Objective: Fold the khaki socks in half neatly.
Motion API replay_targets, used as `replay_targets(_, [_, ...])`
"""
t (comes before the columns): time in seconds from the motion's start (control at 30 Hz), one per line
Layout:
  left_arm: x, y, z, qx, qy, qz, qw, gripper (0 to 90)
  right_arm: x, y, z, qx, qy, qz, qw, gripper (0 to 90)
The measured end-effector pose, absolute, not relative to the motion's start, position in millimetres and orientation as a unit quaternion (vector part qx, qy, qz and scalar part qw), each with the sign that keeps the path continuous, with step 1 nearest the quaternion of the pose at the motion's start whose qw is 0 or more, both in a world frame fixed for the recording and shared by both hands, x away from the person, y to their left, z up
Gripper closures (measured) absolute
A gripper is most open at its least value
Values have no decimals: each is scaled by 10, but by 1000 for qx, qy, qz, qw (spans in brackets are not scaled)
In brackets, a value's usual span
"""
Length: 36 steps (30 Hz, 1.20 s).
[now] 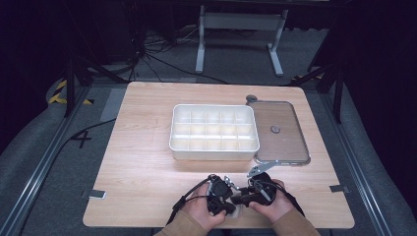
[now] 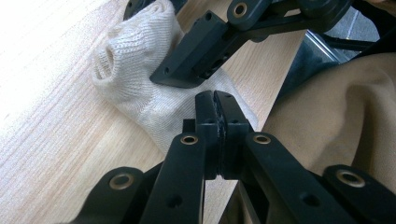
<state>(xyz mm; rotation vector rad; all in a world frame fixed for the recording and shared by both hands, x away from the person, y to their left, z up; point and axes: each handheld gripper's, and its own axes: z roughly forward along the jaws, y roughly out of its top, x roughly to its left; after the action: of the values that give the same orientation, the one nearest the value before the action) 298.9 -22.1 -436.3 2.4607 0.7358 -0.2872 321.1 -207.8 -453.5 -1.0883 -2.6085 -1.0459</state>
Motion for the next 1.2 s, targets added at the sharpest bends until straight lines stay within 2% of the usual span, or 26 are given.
replay_targets(0.4, [2993, -222, -4368, 915, 274, -113, 274, 891, 3233, -2079, -4562, -356, -860, -355, 86, 605])
replay_targets(0.5, [2992, -222, -4368, 915, 274, -113, 275, 891, 3235, -2083, -4567, -363, -856, -356, 96, 627])
replay_targets(0.63, [2987, -223, -4365, 916, 272, -110, 274, 891, 3239, -2100, -4576, -367, -849, -362, 113, 704])
replay_targets(0.77, [2979, -218, -4358, 915, 273, -111, 274, 883, 3201, -2064, -4538, -363, -857, -356, 89, 739])
replay_targets(0.9, [2971, -205, -4341, 914, 268, -114, 282, 811, 3164, -2018, -4489, -353, -867, -344, 66, 762])
replay_targets(1.2, [3032, -62, -4256, 909, 282, -112, 285, 791, 3146, -2009, -4420, -344, -874, -338, 58, 778])
